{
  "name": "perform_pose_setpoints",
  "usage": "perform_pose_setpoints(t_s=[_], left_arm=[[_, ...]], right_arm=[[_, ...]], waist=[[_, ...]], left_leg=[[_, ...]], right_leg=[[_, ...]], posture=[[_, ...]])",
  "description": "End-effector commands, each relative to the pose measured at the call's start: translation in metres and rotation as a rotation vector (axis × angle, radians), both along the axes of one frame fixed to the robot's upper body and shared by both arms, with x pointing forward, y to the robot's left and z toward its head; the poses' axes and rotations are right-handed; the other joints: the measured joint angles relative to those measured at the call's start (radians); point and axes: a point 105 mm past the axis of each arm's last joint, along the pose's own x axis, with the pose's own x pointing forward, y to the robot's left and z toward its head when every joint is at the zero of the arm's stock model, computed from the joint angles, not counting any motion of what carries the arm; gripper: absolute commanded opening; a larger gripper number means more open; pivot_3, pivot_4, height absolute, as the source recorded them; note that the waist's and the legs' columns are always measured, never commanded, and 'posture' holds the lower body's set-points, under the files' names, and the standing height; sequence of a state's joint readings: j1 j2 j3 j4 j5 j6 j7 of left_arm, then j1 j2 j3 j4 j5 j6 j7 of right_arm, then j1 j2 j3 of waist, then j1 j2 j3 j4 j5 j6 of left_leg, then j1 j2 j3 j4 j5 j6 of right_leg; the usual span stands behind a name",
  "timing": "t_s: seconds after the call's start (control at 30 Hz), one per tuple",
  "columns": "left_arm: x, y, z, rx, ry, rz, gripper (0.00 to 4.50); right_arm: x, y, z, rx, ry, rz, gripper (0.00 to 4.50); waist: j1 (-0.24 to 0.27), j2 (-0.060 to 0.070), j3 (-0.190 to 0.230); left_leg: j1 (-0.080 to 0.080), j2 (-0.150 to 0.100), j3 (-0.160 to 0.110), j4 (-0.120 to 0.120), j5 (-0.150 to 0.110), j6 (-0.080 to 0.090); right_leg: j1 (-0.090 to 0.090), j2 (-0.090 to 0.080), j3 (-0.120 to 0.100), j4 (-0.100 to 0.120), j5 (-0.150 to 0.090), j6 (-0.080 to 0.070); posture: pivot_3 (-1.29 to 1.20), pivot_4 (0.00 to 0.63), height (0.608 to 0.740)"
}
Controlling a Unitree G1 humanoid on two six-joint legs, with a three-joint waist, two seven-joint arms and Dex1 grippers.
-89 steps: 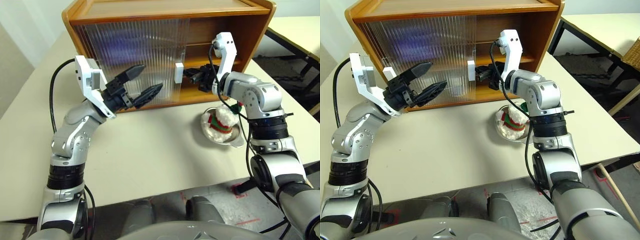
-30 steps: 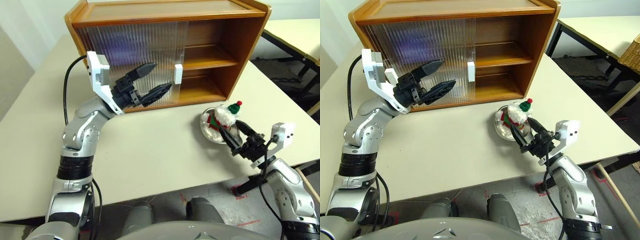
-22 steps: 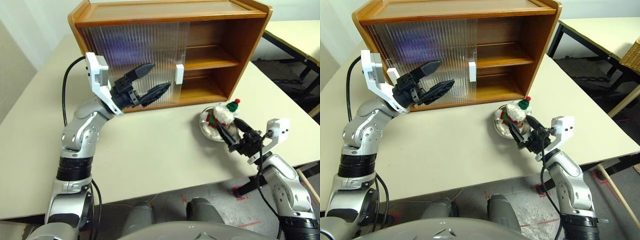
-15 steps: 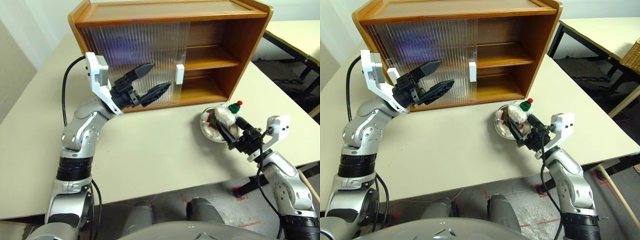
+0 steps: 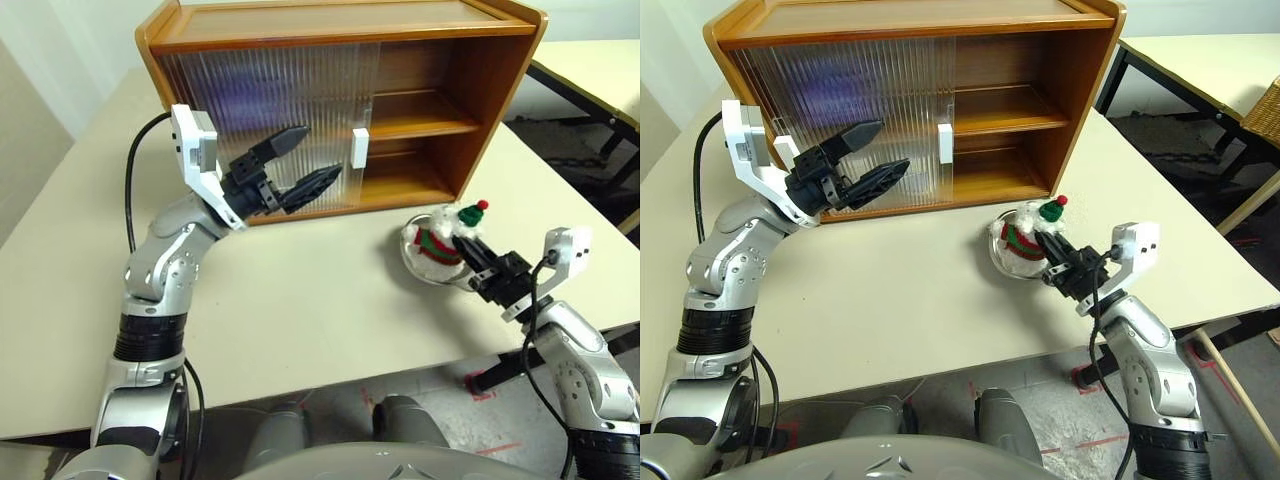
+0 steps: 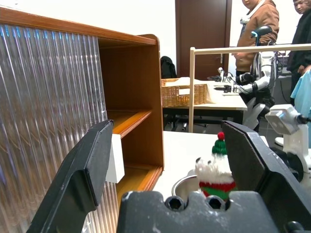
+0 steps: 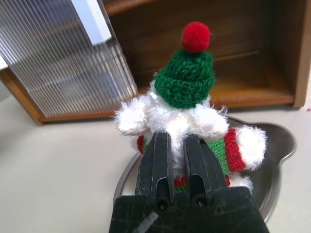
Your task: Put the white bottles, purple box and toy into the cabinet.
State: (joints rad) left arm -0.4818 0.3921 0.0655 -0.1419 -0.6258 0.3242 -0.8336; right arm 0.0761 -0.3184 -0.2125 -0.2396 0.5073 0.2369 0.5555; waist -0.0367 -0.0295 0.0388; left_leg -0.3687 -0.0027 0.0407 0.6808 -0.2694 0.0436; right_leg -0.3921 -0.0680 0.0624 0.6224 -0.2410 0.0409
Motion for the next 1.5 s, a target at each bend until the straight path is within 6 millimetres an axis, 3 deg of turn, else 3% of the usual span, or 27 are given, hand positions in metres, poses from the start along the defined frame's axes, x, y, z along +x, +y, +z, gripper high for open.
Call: perform_pose_setpoints(t_s=[0.03,0.3,0.43,0.6,1.07,1.5], left_arm=[[0.0,-0.004,-0.001,0.004,-0.005,-0.016,4.5],[0.001,-0.007,-0.001,-0.001,-0.005,-0.025,4.5],[0.0,-0.006,-0.001,-0.003,-0.007,-0.018,4.5],[-0.001,-0.005,0.0,-0.009,-0.011,-0.002,4.5],[-0.003,-0.002,0.002,-0.015,-0.016,0.034,4.5],[-0.006,0.001,0.003,-0.018,-0.016,0.054,4.5]], right_arm=[[0.001,-0.001,0.026,0.009,-0.076,0.017,0.09],[0.02,0.006,0.082,0.019,-0.222,0.074,0.09],[0.045,0.008,0.12,0.007,-0.319,0.091,0.09],[0.07,0.006,0.141,-0.021,-0.361,0.11,0.09],[0.129,0.0,0.148,-0.131,-0.324,0.085,0.09],[0.17,0.019,0.143,-0.201,-0.177,0.076,0.09]], waist=[[-0.002,0.0,0.0],[-0.003,0.0,0.0],[-0.002,0.0,0.0],[0.001,0.0,0.0],[0.001,0.0,0.0],[0.002,0.0,0.001]], left_leg=[[0.0,0.0,0.0,0.0,0.0,0.0],[0.0,0.0,0.0,0.0,0.002,0.003],[0.0,0.0,0.0,0.0,0.002,0.003],[-0.001,0.0,0.0,0.0,0.002,0.004],[-0.002,0.0,-0.001,-0.001,0.002,0.004],[-0.003,0.0,-0.002,-0.002,0.001,0.004]], right_leg=[[0.0,0.0,0.0,0.0,0.0,0.0],[0.0,0.0,0.0,0.0,0.0,0.0],[0.0,0.0,0.0,-0.001,0.001,0.0],[0.0,0.001,-0.001,-0.002,0.003,-0.003],[-0.001,-0.001,-0.001,-0.001,0.005,-0.004],[-0.003,-0.002,-0.002,-0.001,0.005,-0.004]], posture=[[-0.04,0.0,0.74],[-0.04,0.0,0.74],[-0.02,0.0,0.74],[0.0,0.0,0.74],[0.04,0.0,0.74],[0.06,0.0,0.74]])
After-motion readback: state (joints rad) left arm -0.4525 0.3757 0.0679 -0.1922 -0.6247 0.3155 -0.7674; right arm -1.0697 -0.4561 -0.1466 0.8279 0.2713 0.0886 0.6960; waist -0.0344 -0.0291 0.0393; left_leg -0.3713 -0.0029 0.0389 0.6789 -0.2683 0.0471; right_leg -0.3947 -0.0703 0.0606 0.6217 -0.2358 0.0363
